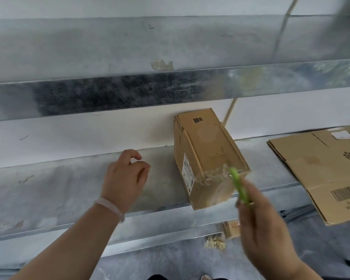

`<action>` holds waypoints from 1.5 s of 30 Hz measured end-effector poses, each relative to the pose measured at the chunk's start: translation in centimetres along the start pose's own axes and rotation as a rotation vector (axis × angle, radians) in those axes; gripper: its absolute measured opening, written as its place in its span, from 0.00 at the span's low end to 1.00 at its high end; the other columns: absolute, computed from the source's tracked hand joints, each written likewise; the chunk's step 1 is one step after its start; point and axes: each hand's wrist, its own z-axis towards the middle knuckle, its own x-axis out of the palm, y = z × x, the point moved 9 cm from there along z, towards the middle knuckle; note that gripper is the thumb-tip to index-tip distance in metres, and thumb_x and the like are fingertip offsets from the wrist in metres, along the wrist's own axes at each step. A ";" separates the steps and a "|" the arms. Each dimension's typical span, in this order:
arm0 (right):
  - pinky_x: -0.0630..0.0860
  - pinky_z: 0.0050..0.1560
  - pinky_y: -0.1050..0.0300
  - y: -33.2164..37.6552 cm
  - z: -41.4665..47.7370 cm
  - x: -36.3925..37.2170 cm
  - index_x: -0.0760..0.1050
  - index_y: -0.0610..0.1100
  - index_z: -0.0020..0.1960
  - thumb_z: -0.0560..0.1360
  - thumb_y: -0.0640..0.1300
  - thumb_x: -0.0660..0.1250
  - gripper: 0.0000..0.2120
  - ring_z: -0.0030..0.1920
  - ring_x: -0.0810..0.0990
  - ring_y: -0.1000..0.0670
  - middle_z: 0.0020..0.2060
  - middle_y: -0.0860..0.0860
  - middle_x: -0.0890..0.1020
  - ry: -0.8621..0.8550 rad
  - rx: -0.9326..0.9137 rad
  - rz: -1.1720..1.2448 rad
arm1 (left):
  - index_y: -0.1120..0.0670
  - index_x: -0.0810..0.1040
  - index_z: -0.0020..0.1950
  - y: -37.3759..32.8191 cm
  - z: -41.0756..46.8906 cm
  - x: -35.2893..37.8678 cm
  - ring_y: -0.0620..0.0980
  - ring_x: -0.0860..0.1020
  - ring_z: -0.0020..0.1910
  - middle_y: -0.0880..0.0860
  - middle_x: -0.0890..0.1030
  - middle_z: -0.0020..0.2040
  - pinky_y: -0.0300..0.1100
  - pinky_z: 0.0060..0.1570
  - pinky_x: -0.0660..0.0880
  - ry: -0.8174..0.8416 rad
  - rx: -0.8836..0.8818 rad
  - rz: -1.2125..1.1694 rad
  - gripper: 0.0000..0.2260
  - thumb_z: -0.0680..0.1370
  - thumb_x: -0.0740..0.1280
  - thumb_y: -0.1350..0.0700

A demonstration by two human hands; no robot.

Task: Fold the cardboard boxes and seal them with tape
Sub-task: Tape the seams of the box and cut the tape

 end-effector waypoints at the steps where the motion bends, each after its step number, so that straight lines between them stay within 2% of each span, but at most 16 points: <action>1: 0.74 0.34 0.67 -2.1 0.3 -1.3 0.61 0.51 0.73 0.81 0.45 0.56 0.21 0.40 0.78 0.60 0.54 0.54 0.78 -0.074 0.128 0.007 | 0.50 0.84 0.43 0.6 0.1 0.3 0.48 0.76 0.34 0.49 0.75 0.52 0.48 0.44 0.75 -0.005 0.011 0.052 0.10 0.75 0.63 0.51; 3: 0.73 0.39 0.57 -7.8 0.6 -1.9 0.60 0.58 0.72 0.82 0.46 0.55 0.21 0.44 0.77 0.55 0.55 0.52 0.75 -0.088 0.438 0.034 | 0.49 0.84 0.42 1.4 0.0 0.9 0.50 0.77 0.36 0.50 0.77 0.53 0.48 0.44 0.72 -0.026 0.011 0.111 0.12 0.75 0.61 0.49; 5: 0.70 0.39 0.54 -13.2 1.2 -0.8 0.60 0.59 0.74 0.82 0.41 0.54 0.23 0.43 0.75 0.49 0.53 0.48 0.73 0.016 0.614 -0.021 | 0.47 0.84 0.42 1.6 -0.7 2.2 0.53 0.78 0.40 0.51 0.78 0.54 0.49 0.46 0.70 -0.026 0.019 0.153 0.12 0.74 0.61 0.48; 9: 0.66 0.35 0.60 -19.8 3.5 2.9 0.62 0.53 0.76 0.80 0.33 0.54 0.28 0.39 0.71 0.51 0.44 0.49 0.68 0.277 0.642 -0.187 | 0.47 0.84 0.44 2.6 -3.9 6.3 0.57 0.79 0.43 0.50 0.80 0.53 0.48 0.48 0.72 0.045 0.017 0.142 0.12 0.73 0.62 0.48; 15: 0.72 0.53 0.53 -23.8 3.7 7.4 0.69 0.51 0.72 0.78 0.36 0.59 0.24 0.50 0.71 0.48 0.55 0.47 0.76 0.566 0.427 -0.477 | 0.50 0.82 0.55 2.5 -7.0 7.7 0.57 0.80 0.46 0.50 0.80 0.57 0.47 0.49 0.75 0.081 -0.013 0.131 0.14 0.75 0.61 0.51; 17: 0.73 0.57 0.50 -22.9 4.0 6.8 0.68 0.52 0.73 0.79 0.39 0.59 0.24 0.55 0.73 0.46 0.61 0.48 0.77 0.488 0.416 -0.395 | 0.53 0.80 0.61 0.5 -6.6 5.8 0.55 0.78 0.55 0.52 0.79 0.60 0.48 0.55 0.75 0.012 -0.096 0.041 0.17 0.77 0.59 0.50; 19: 0.70 0.65 0.49 -20.8 4.3 4.5 0.65 0.51 0.75 0.82 0.42 0.57 0.22 0.64 0.72 0.47 0.66 0.50 0.73 0.276 0.517 -0.073 | 0.55 0.75 0.68 -2.3 -5.8 3.3 0.47 0.74 0.61 0.51 0.77 0.64 0.41 0.60 0.71 -0.086 -0.226 -0.172 0.22 0.81 0.54 0.45; 22: 0.65 0.68 0.57 -14.8 4.7 0.9 0.64 0.55 0.74 0.84 0.47 0.53 0.19 0.69 0.69 0.59 0.69 0.59 0.70 -0.008 0.525 0.417 | 0.53 0.65 0.74 -8.0 -4.4 2.0 0.39 0.68 0.69 0.45 0.71 0.70 0.35 0.67 0.64 -0.184 -0.354 -0.684 0.27 0.81 0.51 0.39; 24: 0.64 0.66 0.67 -10.8 5.0 1.0 0.62 0.57 0.75 0.82 0.56 0.51 0.22 0.68 0.68 0.66 0.69 0.64 0.70 0.019 0.518 0.666 | 0.49 0.59 0.76 -11.1 -3.8 3.2 0.38 0.62 0.73 0.43 0.65 0.74 0.38 0.70 0.62 -0.189 -0.465 -0.990 0.26 0.80 0.51 0.39; 26: 0.63 0.62 0.77 -8.1 5.1 2.8 0.57 0.60 0.76 0.79 0.63 0.50 0.26 0.66 0.64 0.74 0.66 0.71 0.67 0.154 0.539 0.774 | 0.45 0.54 0.75 -13.7 -3.3 4.4 0.32 0.61 0.71 0.41 0.61 0.75 0.28 0.66 0.62 -0.179 -0.547 -1.121 0.25 0.80 0.52 0.40; 28: 0.64 0.63 0.75 -7.0 5.2 4.0 0.55 0.61 0.76 0.74 0.62 0.55 0.31 0.64 0.65 0.75 0.64 0.74 0.66 0.163 0.530 0.827 | 0.43 0.51 0.74 -15.1 -2.9 4.9 0.31 0.65 0.68 0.41 0.63 0.74 0.24 0.59 0.66 -0.207 -0.574 -1.143 0.28 0.78 0.58 0.42; 32: 0.76 0.53 0.71 -8.1 5.4 4.4 0.61 0.56 0.75 0.75 0.52 0.68 0.31 0.55 0.77 0.67 0.58 0.66 0.75 0.069 0.602 0.808 | 0.38 0.60 0.69 -15.2 -1.7 5.7 0.40 0.79 0.56 0.48 0.78 0.62 0.32 0.50 0.77 -0.207 -0.597 -1.053 0.28 0.76 0.70 0.52; 36: 0.77 0.51 0.69 -9.0 5.3 4.4 0.63 0.57 0.73 0.78 0.45 0.66 0.27 0.52 0.78 0.68 0.55 0.67 0.77 0.032 0.611 0.770 | 0.46 0.61 0.75 -14.7 -2.4 6.3 0.42 0.74 0.64 0.47 0.75 0.67 0.43 0.61 0.75 -0.253 -0.612 -0.878 0.29 0.75 0.60 0.40; 38: 0.75 0.51 0.73 -9.2 5.2 4.4 0.64 0.56 0.74 0.80 0.44 0.62 0.23 0.54 0.75 0.71 0.56 0.69 0.75 0.029 0.600 0.756 | 0.47 0.62 0.75 -14.6 -2.6 6.1 0.38 0.71 0.65 0.45 0.72 0.68 0.39 0.63 0.72 -0.290 -0.607 -0.863 0.24 0.79 0.57 0.45; 42: 0.72 0.58 0.73 -9.5 5.3 4.4 0.67 0.56 0.72 0.83 0.43 0.56 0.19 0.57 0.73 0.72 0.57 0.69 0.75 0.031 0.561 0.783 | 0.50 0.64 0.73 -14.7 -2.5 5.9 0.30 0.72 0.61 0.41 0.72 0.66 0.25 0.54 0.70 -0.325 -0.598 -0.932 0.18 0.83 0.54 0.55; 45: 0.70 0.64 0.69 -9.7 5.1 4.6 0.65 0.56 0.72 0.83 0.46 0.54 0.19 0.63 0.72 0.68 0.63 0.66 0.74 0.057 0.534 0.872 | 0.51 0.61 0.75 -14.8 -2.6 5.8 0.31 0.70 0.64 0.40 0.70 0.67 0.24 0.56 0.68 -0.322 -0.547 -0.959 0.20 0.82 0.53 0.51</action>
